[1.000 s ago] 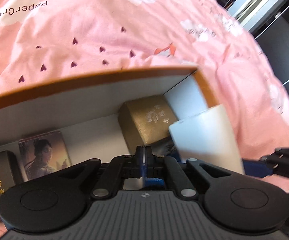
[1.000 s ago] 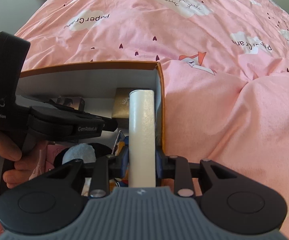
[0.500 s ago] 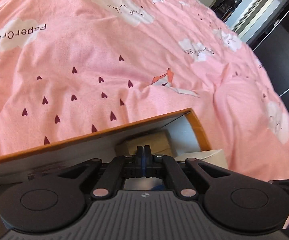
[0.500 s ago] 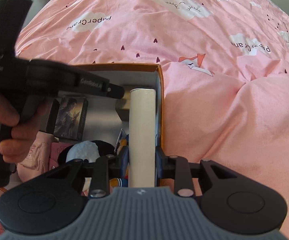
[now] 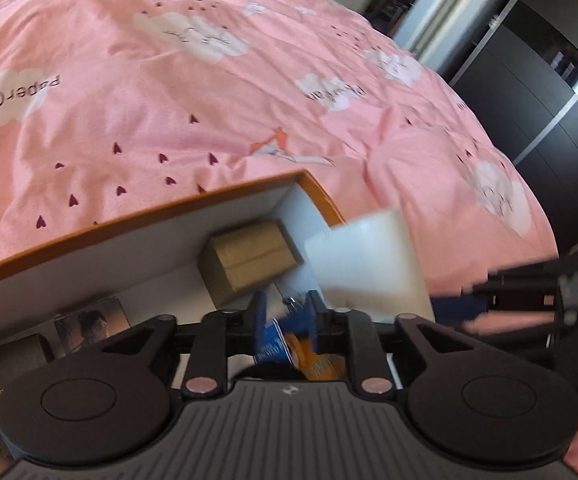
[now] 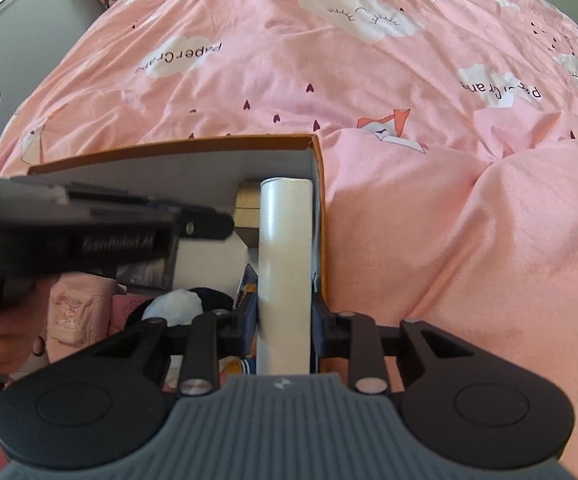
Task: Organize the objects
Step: 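Lower the white tube upright into the box corner with the right tool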
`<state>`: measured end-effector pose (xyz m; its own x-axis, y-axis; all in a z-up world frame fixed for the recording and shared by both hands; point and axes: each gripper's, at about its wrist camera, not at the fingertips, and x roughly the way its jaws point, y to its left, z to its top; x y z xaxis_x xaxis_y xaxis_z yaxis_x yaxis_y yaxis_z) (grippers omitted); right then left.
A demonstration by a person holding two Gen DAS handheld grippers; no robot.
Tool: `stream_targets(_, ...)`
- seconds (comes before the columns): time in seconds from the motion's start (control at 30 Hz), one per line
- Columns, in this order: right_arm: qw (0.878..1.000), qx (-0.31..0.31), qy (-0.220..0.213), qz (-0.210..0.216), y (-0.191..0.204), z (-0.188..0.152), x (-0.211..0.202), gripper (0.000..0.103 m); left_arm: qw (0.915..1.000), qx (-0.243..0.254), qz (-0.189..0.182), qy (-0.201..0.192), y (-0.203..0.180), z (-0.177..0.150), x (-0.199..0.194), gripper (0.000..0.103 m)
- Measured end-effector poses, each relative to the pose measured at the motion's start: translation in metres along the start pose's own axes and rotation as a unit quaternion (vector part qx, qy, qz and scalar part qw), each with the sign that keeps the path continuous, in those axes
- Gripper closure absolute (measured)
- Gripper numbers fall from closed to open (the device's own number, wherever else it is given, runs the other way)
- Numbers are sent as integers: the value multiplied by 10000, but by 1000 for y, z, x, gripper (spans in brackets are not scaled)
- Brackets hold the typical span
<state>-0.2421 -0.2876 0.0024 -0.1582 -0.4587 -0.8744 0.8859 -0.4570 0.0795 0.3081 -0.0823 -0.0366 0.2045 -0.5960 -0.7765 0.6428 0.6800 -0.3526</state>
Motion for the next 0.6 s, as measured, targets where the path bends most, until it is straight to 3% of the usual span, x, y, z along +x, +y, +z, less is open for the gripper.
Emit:
stream_targets(0.13,9998,49,-207,24,-5,-2,-20,74,9987,453,95,228,-13,-13,3,54)
stream_targets(0.23,9995,82,-296,66,-8,-2,-30,74,9966,715,191,351,-22,-21,11,48)
stream_targets(0.37,9992,93,-374,88,-9,-2,-37,74,9953,842,206,433,-29,-26,28,31)
stream_targets(0.6,9992,170,-317,166,-17,0,-36,74,9955,479,221,782,-19,-22,58,26)
